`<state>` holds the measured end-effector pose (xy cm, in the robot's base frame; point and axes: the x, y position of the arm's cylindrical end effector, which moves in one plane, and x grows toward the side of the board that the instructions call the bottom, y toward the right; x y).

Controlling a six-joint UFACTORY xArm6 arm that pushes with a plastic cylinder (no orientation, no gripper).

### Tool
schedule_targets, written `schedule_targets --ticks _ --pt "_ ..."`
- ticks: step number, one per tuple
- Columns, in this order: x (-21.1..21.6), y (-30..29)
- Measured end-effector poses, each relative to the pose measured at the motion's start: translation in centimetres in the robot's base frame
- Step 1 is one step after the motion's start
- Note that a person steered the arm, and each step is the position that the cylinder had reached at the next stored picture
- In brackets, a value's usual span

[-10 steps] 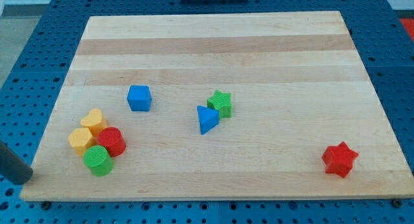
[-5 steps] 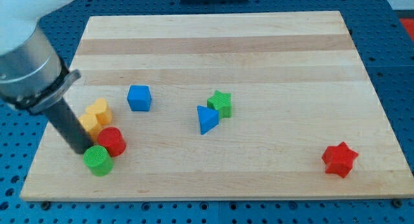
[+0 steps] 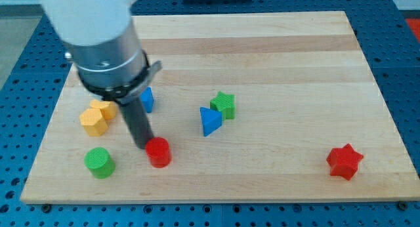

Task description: Move the red circle diagonal to the blue cube

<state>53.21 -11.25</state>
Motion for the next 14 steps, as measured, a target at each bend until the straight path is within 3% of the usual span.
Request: schedule_targets --ticks 6,8,11,14 --pt "0.7 -1.4" --pt "3.5 -2.5" --pt "1.5 -2.5" --pt "3.8 1.0"
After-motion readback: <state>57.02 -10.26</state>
